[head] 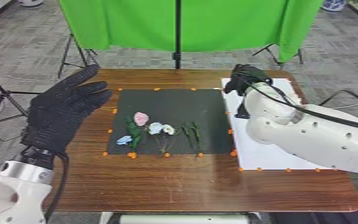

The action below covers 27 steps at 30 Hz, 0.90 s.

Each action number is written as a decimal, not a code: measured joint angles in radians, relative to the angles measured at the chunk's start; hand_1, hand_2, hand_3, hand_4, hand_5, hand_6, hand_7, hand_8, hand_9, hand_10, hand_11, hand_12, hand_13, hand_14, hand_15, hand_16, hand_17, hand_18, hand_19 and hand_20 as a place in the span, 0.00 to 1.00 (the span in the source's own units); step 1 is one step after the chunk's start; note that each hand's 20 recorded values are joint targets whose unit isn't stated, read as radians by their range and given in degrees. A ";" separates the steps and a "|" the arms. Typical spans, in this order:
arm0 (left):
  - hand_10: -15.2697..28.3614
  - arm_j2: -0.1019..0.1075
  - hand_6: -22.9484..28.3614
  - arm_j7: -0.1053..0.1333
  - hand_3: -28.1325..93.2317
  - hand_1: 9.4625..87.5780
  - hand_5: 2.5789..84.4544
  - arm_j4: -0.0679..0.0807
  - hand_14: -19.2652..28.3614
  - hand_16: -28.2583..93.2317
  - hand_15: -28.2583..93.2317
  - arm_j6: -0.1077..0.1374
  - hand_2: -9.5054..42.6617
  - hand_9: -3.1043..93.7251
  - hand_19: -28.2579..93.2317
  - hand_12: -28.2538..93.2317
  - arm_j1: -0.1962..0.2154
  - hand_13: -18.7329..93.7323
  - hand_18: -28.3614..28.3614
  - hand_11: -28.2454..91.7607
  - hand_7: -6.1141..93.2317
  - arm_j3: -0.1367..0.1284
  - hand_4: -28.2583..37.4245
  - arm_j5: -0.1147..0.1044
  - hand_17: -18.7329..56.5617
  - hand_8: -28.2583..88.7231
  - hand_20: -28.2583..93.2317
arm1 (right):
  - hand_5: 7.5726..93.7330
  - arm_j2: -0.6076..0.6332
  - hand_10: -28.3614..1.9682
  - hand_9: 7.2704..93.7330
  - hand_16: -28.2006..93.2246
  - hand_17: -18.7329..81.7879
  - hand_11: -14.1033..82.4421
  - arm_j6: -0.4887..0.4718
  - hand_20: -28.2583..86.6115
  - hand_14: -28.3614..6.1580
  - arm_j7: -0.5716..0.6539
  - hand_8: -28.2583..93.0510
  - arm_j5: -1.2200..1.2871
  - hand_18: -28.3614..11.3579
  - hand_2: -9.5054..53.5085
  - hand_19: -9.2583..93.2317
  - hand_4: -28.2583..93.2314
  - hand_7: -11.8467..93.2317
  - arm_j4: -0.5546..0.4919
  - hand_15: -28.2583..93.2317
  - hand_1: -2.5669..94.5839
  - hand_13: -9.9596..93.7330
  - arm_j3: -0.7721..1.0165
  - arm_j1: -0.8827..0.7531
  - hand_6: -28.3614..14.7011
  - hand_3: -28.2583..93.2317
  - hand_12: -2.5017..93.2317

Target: Arrange flowers

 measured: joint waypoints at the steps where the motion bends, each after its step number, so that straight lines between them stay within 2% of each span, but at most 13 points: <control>1: 0.86 -0.001 0.64 0.000 0.86 0.19 0.43 0.000 1.00 0.16 0.66 0.000 0.32 0.39 0.69 0.33 -0.001 0.38 0.95 0.48 0.21 0.002 0.10 0.000 0.13 0.16 0.46 | 0.46 0.002 0.48 0.85 0.38 0.61 0.35 -0.006 0.21 0.65 0.006 0.15 0.007 0.22 0.00 0.97 0.02 0.21 0.026 0.65 0.38 0.91 -0.020 0.016 0.59 0.85 0.17; 6: 0.85 -0.008 0.64 -0.007 0.86 0.19 0.43 0.000 1.00 0.16 0.66 0.000 0.32 0.38 0.69 0.33 -0.025 0.38 0.95 0.48 0.21 0.019 0.10 0.001 0.13 0.16 0.46 | 0.37 0.002 0.45 0.83 0.38 0.62 0.33 -0.093 0.18 0.65 0.038 0.15 0.032 0.23 0.00 0.98 0.02 0.20 0.100 0.64 0.37 0.91 0.022 0.007 0.58 0.85 0.17; 10: 0.86 -0.013 0.64 -0.013 0.86 0.19 0.43 0.000 1.00 0.16 0.66 0.000 0.32 0.39 0.69 0.33 -0.038 0.38 0.95 0.48 0.21 0.020 0.10 0.002 0.13 0.16 0.46 | 0.35 0.002 0.45 0.83 0.38 0.62 0.33 -0.146 0.17 0.64 0.064 0.15 0.044 0.23 0.00 0.98 0.02 0.20 0.127 0.64 0.36 0.91 0.056 -0.015 0.60 0.85 0.17; 18: 0.85 -0.026 0.64 -0.009 0.86 0.19 0.43 -0.002 1.00 0.16 0.66 0.000 0.32 0.39 0.69 0.33 -0.032 0.38 0.95 0.48 0.22 0.018 0.10 0.002 0.13 0.16 0.46 | 0.35 0.003 0.44 0.82 0.38 0.62 0.32 -0.223 0.15 0.64 0.084 0.15 0.073 0.23 0.00 0.98 0.02 0.20 0.189 0.63 0.36 0.91 0.060 -0.042 0.63 0.84 0.17; 27: 0.85 -0.027 0.64 0.004 0.86 0.19 0.43 -0.004 1.00 0.16 0.66 0.000 0.32 0.38 0.69 0.33 -0.026 0.38 0.95 0.48 0.22 0.022 0.10 0.002 0.13 0.16 0.46 | 0.35 0.024 0.44 0.83 0.38 0.63 0.33 -0.206 0.14 0.65 0.092 0.15 0.069 0.23 0.00 0.98 0.02 0.21 0.203 0.63 0.36 0.92 0.017 -0.041 0.65 0.84 0.17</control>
